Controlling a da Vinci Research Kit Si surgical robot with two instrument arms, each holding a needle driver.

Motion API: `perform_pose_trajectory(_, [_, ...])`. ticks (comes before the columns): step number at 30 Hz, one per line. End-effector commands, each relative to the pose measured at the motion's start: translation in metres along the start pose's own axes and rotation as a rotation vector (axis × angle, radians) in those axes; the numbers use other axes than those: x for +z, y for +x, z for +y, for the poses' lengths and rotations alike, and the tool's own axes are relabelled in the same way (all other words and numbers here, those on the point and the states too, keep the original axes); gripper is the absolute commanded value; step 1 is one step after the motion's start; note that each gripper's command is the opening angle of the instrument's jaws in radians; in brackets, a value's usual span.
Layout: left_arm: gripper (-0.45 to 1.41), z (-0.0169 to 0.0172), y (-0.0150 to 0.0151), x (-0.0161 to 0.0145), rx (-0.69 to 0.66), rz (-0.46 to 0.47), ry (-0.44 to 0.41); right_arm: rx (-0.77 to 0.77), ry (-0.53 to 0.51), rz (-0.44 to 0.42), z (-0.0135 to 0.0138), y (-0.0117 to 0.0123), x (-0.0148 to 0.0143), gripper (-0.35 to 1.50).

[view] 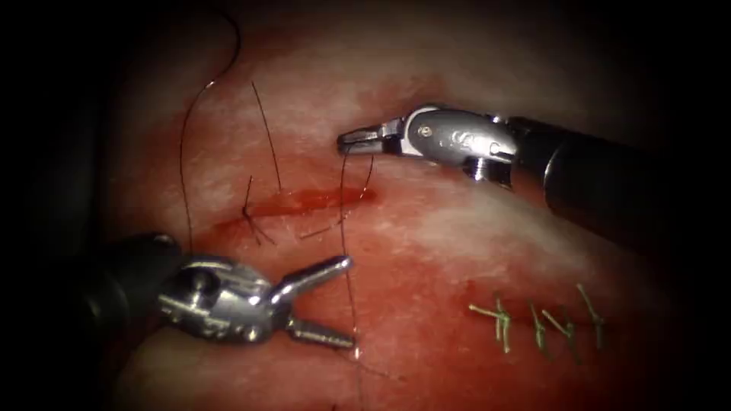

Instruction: Wound Closure

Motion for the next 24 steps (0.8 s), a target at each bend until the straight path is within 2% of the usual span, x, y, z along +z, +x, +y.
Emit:
perform_pose_trajectory(1, [0.76, 0.0003, -0.0005, 0.0008, 0.012, 0.000, 0.005, -0.004, 0.003, 0.000, 0.0006, 0.0001, 0.0010, -0.35])
perform_pose_trajectory(10, [0.61, 0.0003, -0.0009, 0.0014, 0.046, -0.026, 0.019, -0.004, 0.003, 0.002, 0.0002, 0.0006, 0.0012, -0.35])
perform_pose_trajectory(13, [0.61, 0.0003, -0.0010, 0.0010, 0.046, -0.029, 0.018, -0.004, 0.004, 0.003, 0.0001, 0.0008, 0.0011, -0.35])
perform_pose_trajectory(16, [0.41, 0.0003, -0.0010, 0.0009, 0.046, -0.031, 0.018, -0.003, 0.004, 0.002, 0.0002, 0.0008, 0.0012, -0.35])
perform_pose_trajectory(19, [-0.05, 0.0004, -0.0010, 0.0010, 0.047, -0.033, 0.018, -0.003, 0.003, 0.001, 0.0002, 0.0008, 0.0013, -0.35])
perform_pose_trajectory(20, [-0.33, 0.0004, -0.0010, 0.0010, 0.054, -0.035, 0.010, -0.003, 0.003, 0.002, 0.0002, 0.0008, 0.0013, -0.35])
perform_pose_trajectory(21, [-0.45, 0.0005, -0.0009, 0.0011, 0.067, -0.038, -0.008, -0.003, 0.003, 0.002, 0.0002, 0.0008, 0.0013, -0.35])
perform_pose_trajectory(24, [-0.45, 0.0010, -0.0008, 0.0013, 0.121, -0.039, -0.073, -0.003, 0.003, 0.002, 0.0002, 0.0007, 0.0012, -0.35])
